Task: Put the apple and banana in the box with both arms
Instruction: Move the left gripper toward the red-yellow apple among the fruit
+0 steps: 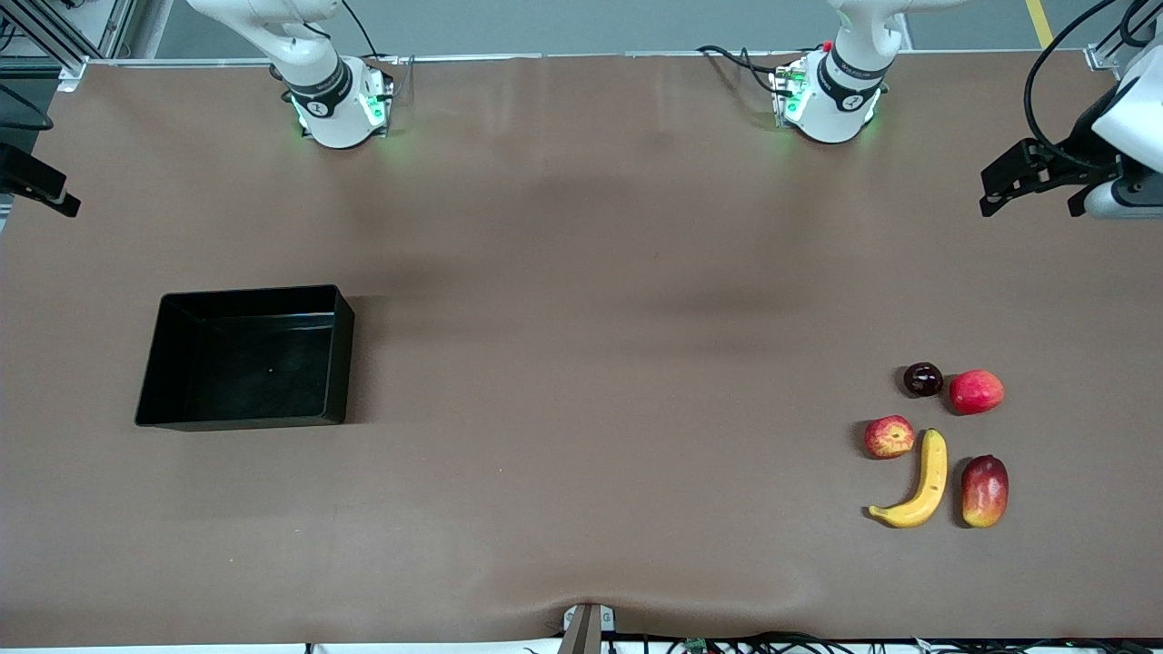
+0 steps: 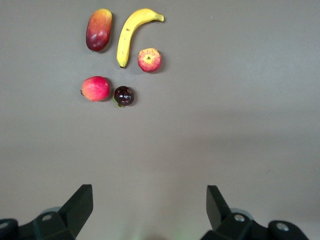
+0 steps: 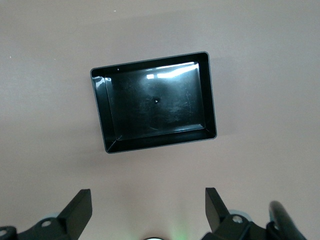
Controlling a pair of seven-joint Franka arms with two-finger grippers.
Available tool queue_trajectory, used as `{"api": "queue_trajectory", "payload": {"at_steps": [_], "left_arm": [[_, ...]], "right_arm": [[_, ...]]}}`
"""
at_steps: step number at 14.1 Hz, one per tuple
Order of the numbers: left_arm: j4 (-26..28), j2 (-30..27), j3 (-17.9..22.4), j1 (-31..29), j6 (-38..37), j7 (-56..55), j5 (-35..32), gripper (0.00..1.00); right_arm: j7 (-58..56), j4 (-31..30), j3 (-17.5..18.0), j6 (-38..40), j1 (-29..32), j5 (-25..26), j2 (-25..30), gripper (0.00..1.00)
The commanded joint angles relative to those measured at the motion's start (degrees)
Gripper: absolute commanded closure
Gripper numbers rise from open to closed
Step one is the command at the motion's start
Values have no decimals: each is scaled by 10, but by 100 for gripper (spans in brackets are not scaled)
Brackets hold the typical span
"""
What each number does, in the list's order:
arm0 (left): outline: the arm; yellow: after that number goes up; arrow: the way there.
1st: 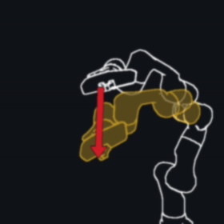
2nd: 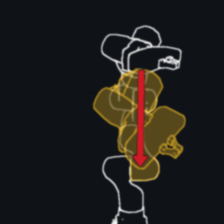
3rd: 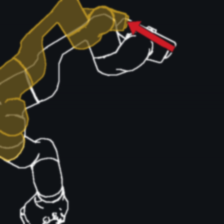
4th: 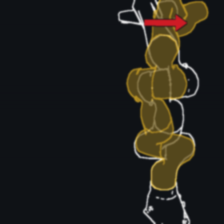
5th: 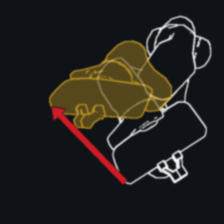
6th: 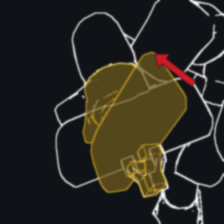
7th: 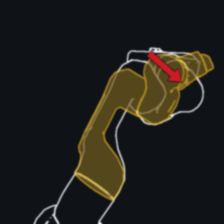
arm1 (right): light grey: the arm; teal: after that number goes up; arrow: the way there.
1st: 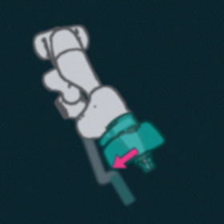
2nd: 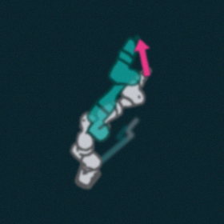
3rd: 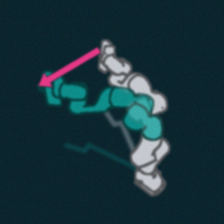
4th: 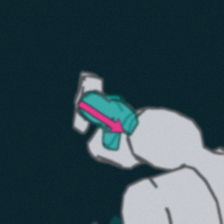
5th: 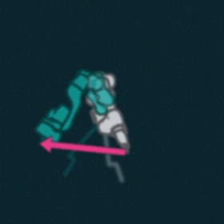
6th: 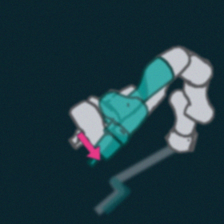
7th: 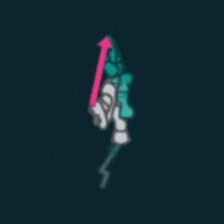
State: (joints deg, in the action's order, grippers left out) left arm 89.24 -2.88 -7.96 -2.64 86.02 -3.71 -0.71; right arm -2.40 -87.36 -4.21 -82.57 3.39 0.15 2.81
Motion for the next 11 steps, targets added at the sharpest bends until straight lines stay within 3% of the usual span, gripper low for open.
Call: {"api": "queue_trajectory", "payload": {"at_steps": [1,6,9,11], "left_arm": [[-12,16,0,0,-10,4,5,0],[-61,77,0,-1,-10,10,-2,0],[-62,123,0,-4,0,12,4,0],[-54,149,0,-4,50,11,0,0]], "right_arm": [[8,4,6,4,10,-9,-1,0],[6,7,6,4,14,-8,-11,0],[8,6,6,0,24,-8,-13,0],[3,8,6,-4,25,12,-36,0]]}}
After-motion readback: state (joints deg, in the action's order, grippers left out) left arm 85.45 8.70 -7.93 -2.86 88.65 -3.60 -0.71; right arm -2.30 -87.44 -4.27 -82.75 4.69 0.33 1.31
